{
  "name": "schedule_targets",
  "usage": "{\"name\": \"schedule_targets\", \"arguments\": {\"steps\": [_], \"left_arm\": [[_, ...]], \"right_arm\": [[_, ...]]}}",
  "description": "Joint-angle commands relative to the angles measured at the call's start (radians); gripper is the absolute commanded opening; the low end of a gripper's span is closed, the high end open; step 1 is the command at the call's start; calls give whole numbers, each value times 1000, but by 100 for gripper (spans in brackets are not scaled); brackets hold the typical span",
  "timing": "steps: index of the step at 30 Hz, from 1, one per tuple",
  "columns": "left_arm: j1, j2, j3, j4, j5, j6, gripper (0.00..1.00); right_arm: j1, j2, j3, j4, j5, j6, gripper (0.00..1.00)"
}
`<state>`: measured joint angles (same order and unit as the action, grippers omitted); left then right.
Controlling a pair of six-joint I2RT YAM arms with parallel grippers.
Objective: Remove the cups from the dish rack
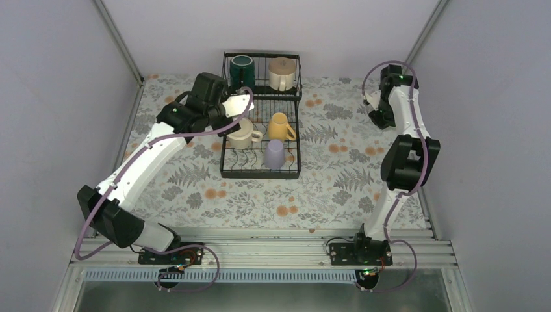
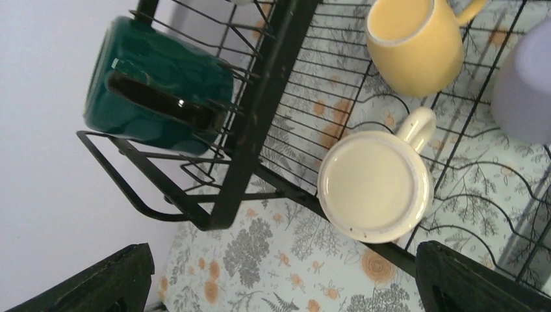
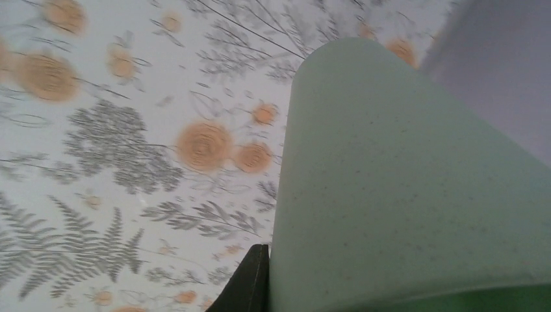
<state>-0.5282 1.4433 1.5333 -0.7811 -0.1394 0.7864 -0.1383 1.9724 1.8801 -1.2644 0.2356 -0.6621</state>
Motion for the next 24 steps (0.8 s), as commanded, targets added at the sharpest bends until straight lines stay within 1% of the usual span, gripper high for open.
{"name": "schedule_targets", "arguments": {"steps": [1,4,10,18,24], "left_arm": [[-1,-52,-38,2,-33,28,100],[0,-54,-69,4,-33,34,100],[0,-55,-110,21,-14,27,100],[0,-32,-124,10,7,14,100],[-1,-23,-128,7,21,4,100]], "right_arm": [[-2,17,54,-20,198,-8,4],[-6,24,25,-20,199,-40,4],[-27,66,58,-20,160,-70,4],[-57,121,52,-20,102,-87,4],[-69,170,86,-18,60,-90,4]]}}
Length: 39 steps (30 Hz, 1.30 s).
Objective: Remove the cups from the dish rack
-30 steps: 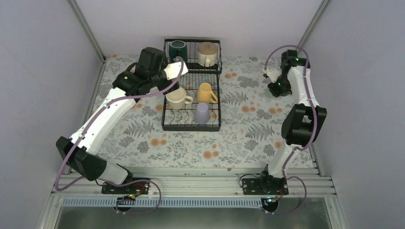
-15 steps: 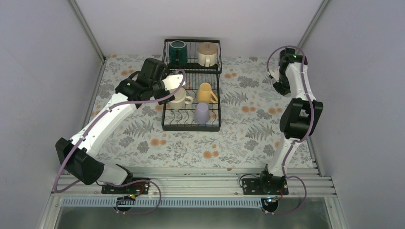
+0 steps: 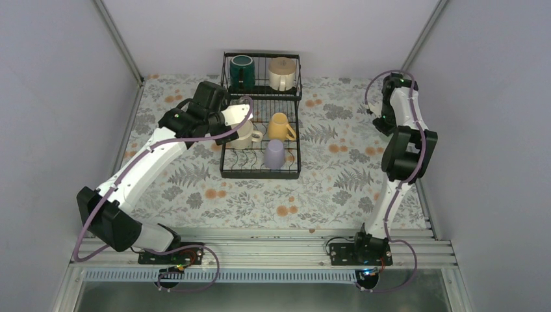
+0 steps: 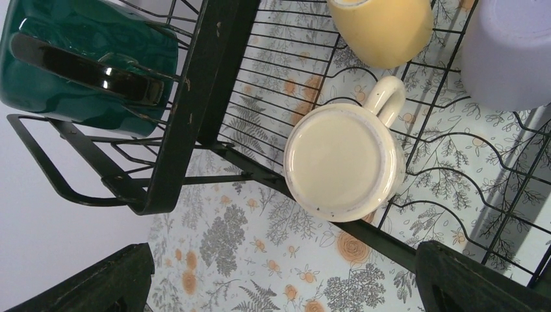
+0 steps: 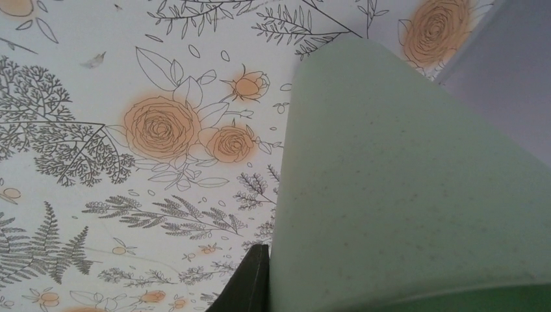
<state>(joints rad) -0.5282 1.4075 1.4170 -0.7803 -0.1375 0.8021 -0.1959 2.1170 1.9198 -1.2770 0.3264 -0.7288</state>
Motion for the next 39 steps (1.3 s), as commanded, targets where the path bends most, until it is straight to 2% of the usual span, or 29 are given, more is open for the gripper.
{"name": "schedule_targets", "arguments": {"steps": [1,7,8,9,10,12,14,16,22,27,33,39], "left_arm": [[-1,15,-12,6,21,-13,100],[-1,30,-18,10,28,-26,100],[-2,32,-19,10,27,-26,100],[-3,33,-19,10,27,-28,100],[-3,35,-19,8,28,-30,100],[-4,33,-18,7,33,-33,100],[-7,32,-19,6,40,-34,100],[-12,33,-18,7,44,-36,100],[-31,37,-23,17,39,-49,100],[-44,33,-17,25,59,-63,100],[-120,75,-29,22,35,-100,100],[-184,184,39,-12,135,-159,100]], "right_arm": [[-13,33,53,-5,-37,-24,4],[-19,73,74,26,-56,-29,5],[-19,75,77,27,-59,-28,10],[-20,78,80,30,-59,-26,22],[-20,77,83,36,-56,-23,28],[-21,69,88,44,-54,-21,35],[-21,51,87,63,-51,-25,48],[-22,26,87,82,-38,-25,54],[-19,-75,115,120,-14,-17,62],[4,-200,98,102,-27,-7,65],[86,-367,-24,35,-237,0,67],[216,-486,-157,51,-442,47,70]]}}
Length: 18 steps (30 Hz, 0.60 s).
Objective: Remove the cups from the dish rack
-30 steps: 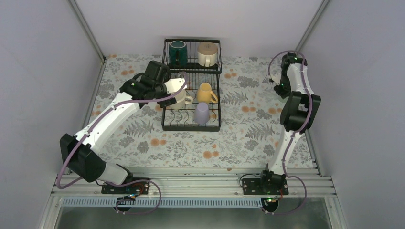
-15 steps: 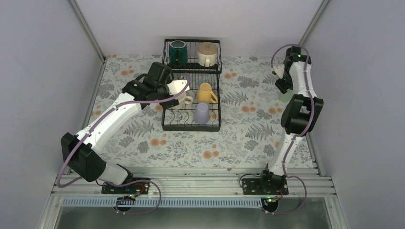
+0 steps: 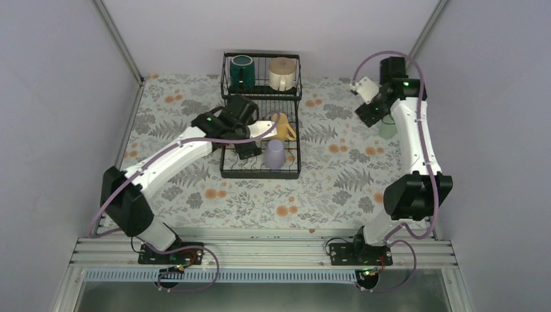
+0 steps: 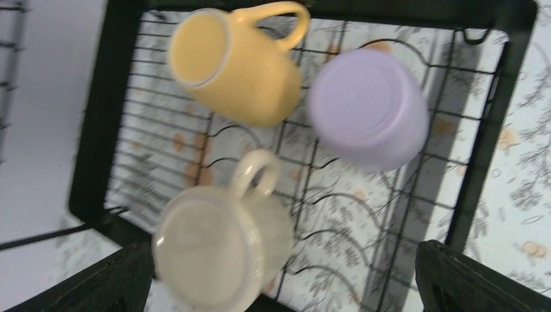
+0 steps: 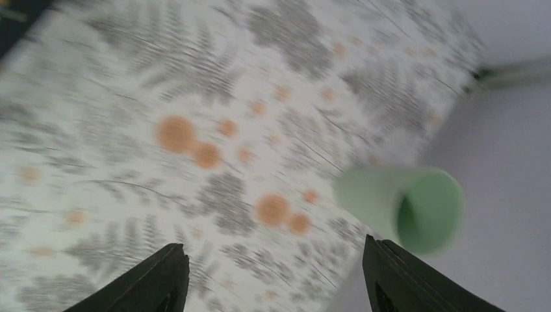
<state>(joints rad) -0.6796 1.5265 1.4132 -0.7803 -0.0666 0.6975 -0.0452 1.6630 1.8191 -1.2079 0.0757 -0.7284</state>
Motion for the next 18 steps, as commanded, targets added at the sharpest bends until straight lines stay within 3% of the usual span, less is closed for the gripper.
{"name": "schedule_targets", "arguments": {"steps": [1,9,18], "left_arm": [[-41,86,54,-13,70,-57,100],[-48,232,145,-39,160,-43,100],[-45,339,269,-108,284,-43,100]], "right_arm": [[81,-36,-62,-18,-222,59,70],[149,-98,-150,45,-374,91,74],[154,-139,-216,82,-356,91,75]]}}
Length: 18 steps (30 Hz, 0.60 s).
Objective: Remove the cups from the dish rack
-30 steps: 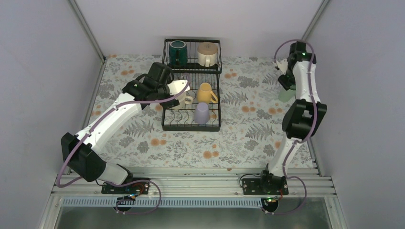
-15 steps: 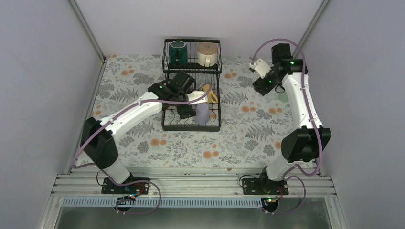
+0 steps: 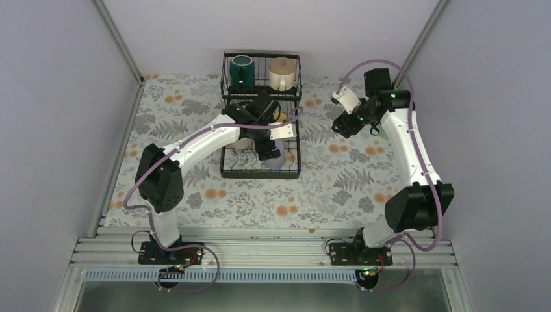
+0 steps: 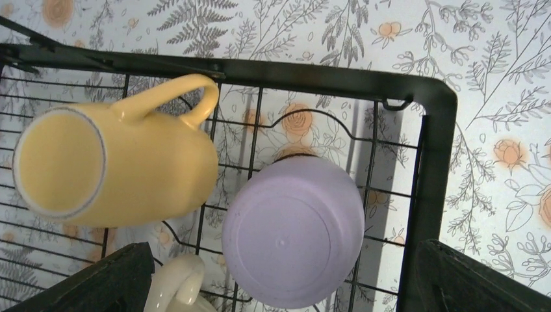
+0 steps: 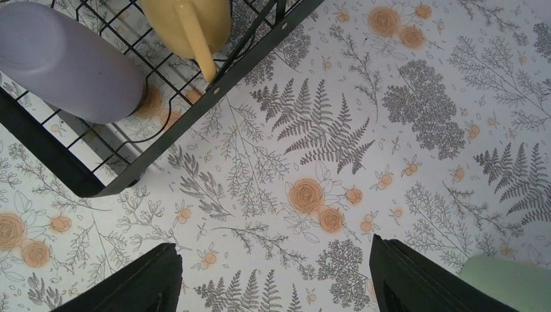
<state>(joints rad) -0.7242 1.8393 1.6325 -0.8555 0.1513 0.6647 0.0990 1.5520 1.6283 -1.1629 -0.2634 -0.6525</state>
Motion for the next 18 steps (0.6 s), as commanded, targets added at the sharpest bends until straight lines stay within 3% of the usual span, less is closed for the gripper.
{"name": "schedule_targets", "arguments": {"steps": [1,13,18], "left_arm": [[1,35,53,-31,64,-9,100],[0,96,18,-27,77,16,97],[0,124,38,-61,105,19,85]], "right_arm": [[9,-33,-30,40,-14,13,75],[9,-69,-40,48,-19,23,76],[9,-74,-44,45,-17,31,76]]}}
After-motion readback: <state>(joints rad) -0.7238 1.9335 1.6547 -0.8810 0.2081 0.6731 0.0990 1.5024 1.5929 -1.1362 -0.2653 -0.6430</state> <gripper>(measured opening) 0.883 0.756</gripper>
